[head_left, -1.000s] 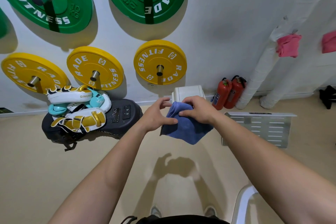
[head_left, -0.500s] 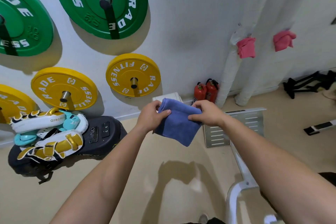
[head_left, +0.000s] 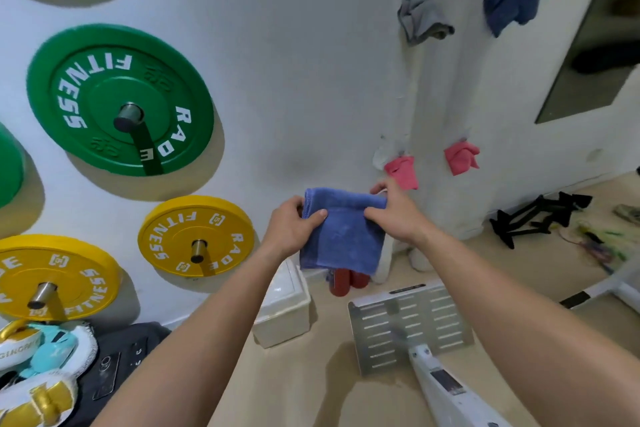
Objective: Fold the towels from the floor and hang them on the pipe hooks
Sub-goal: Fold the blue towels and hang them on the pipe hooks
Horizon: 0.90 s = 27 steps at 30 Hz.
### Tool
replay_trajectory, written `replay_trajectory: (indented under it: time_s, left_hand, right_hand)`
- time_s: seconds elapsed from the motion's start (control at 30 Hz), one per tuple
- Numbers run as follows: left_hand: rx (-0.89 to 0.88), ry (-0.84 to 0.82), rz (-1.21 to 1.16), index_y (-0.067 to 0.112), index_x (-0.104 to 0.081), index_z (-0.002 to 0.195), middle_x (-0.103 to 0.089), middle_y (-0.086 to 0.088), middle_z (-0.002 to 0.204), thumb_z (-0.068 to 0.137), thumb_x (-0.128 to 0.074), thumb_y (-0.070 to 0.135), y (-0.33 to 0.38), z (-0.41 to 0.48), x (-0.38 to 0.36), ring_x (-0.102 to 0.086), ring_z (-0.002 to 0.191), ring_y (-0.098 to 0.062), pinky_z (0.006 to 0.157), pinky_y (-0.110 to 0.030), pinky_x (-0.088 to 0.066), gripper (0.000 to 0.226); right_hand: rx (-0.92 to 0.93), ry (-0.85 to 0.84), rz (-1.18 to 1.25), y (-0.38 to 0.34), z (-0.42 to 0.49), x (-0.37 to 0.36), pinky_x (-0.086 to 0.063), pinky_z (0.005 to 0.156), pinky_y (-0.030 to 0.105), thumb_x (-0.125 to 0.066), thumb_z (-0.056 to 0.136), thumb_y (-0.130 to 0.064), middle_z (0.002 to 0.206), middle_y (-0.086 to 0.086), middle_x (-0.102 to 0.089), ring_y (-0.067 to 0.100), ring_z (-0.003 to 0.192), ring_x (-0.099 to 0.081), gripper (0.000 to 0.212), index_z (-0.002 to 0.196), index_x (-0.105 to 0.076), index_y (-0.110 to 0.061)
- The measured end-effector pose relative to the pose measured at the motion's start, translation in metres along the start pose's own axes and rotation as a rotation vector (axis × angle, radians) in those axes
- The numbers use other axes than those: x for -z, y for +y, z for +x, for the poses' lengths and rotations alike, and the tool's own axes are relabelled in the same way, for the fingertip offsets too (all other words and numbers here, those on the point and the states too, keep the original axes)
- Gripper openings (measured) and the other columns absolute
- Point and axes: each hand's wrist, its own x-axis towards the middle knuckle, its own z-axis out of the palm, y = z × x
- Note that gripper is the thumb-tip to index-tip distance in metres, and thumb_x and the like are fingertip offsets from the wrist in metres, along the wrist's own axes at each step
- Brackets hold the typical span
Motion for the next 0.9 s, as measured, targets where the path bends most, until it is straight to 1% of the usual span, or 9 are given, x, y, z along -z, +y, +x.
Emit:
replay_trajectory:
  time_s: [0.1,0.23,0.37,0.43,0.53,0.63,0.7,0.8,0.9]
  left_hand:
    - [-0.042,0.003,-0.026,0.018,-0.065,0.099,-0.069,0.004,0.09,0.087,-0.07,0.04,0.031,0.049,-0.005,-0.064,0.082,-0.015,0.07,-0.03,-0.051,0.025]
    - [-0.094,-0.017,-0.052,0.017,-0.063,0.094,-0.066,0.007,0.082,0.088,-0.07,0.037,0.068,0.122,-0.011,-0.062,0.074,-0.011,0.062,-0.025,-0.044,0.022]
    - [-0.141,-0.008,-0.105,0.019,-0.06,0.084,-0.063,0.008,0.075,0.088,-0.07,0.035,0.106,0.208,-0.014,-0.059,0.067,-0.008,0.057,-0.019,-0.039,0.02]
    - [-0.17,0.006,-0.151,0.018,-0.059,0.081,-0.063,0.006,0.075,0.087,-0.07,0.035,0.127,0.254,-0.014,-0.059,0.067,-0.01,0.057,-0.021,-0.041,0.021]
    - [-0.206,0.027,-0.244,0.016,-0.062,0.087,-0.068,0.002,0.083,0.087,-0.069,0.034,0.164,0.317,-0.01,-0.064,0.077,-0.017,0.065,-0.031,-0.051,0.02]
    - [-0.244,-0.003,-0.304,0.012,-0.06,0.093,-0.066,-0.003,0.089,0.089,-0.06,0.022,0.207,0.368,-0.006,-0.06,0.079,-0.019,0.069,-0.033,-0.048,0.011]
    - [-0.279,-0.026,-0.342,0.012,-0.059,0.098,-0.066,-0.007,0.097,0.089,-0.056,0.016,0.237,0.395,-0.005,-0.059,0.082,-0.018,0.072,-0.033,-0.048,0.011]
    - [-0.372,0.037,-0.361,0.016,-0.06,0.1,-0.067,-0.002,0.098,0.09,-0.057,0.017,0.278,0.426,-0.005,-0.063,0.086,-0.018,0.076,-0.033,-0.052,0.01]
    - [-0.425,0.129,-0.403,0.019,-0.061,0.102,-0.069,-0.002,0.099,0.092,-0.057,0.021,0.319,0.456,-0.005,-0.065,0.091,-0.02,0.08,-0.036,-0.054,0.011]
  right_hand:
    - [0.005,0.043,-0.011,-0.003,0.044,0.026,-0.041,0.072,0.03,-0.061,0.085,-0.011,0.105,0.001,-0.052,0.02,0.093,-0.053,0.037,0.118,-0.045,-0.014]
    - [0.034,0.111,-0.043,-0.002,0.113,0.057,-0.042,0.067,0.029,-0.058,0.082,-0.009,0.096,-0.001,-0.058,0.019,0.086,-0.056,0.025,0.105,-0.052,-0.018]
    - [0.115,0.198,-0.061,-0.011,0.19,0.097,-0.041,0.06,0.01,-0.058,0.083,-0.007,0.093,-0.002,-0.066,0.017,0.082,-0.059,0.024,0.102,-0.057,-0.022]
    - [0.169,0.274,-0.058,-0.021,0.23,0.118,-0.04,0.064,0.006,-0.061,0.085,-0.008,0.095,-0.004,-0.066,0.016,0.086,-0.06,0.024,0.107,-0.061,-0.019]
    - [0.156,0.42,0.029,-0.043,0.287,0.151,-0.041,0.069,0.014,-0.068,0.087,-0.017,0.095,-0.011,-0.06,0.012,0.085,-0.06,0.032,0.116,-0.055,-0.022]
    - [0.135,0.626,0.218,-0.064,0.333,0.186,-0.041,0.061,0.009,-0.078,0.081,-0.023,0.089,-0.016,-0.06,-0.003,0.077,-0.059,0.035,0.108,-0.056,-0.023]
    - [0.158,0.73,0.295,-0.074,0.359,0.21,-0.042,0.062,0.008,-0.08,0.079,-0.025,0.09,-0.013,-0.065,-0.001,0.079,-0.062,0.032,0.104,-0.06,-0.022]
    - [0.211,0.773,0.326,-0.085,0.392,0.243,-0.044,0.062,0.012,-0.075,0.084,-0.029,0.09,-0.012,-0.066,0.001,0.08,-0.064,0.024,0.102,-0.06,-0.025]
    - [0.283,0.767,0.272,-0.093,0.423,0.276,-0.044,0.064,0.021,-0.062,0.093,-0.037,0.09,-0.009,-0.064,0.01,0.081,-0.063,0.016,0.107,-0.057,-0.031]
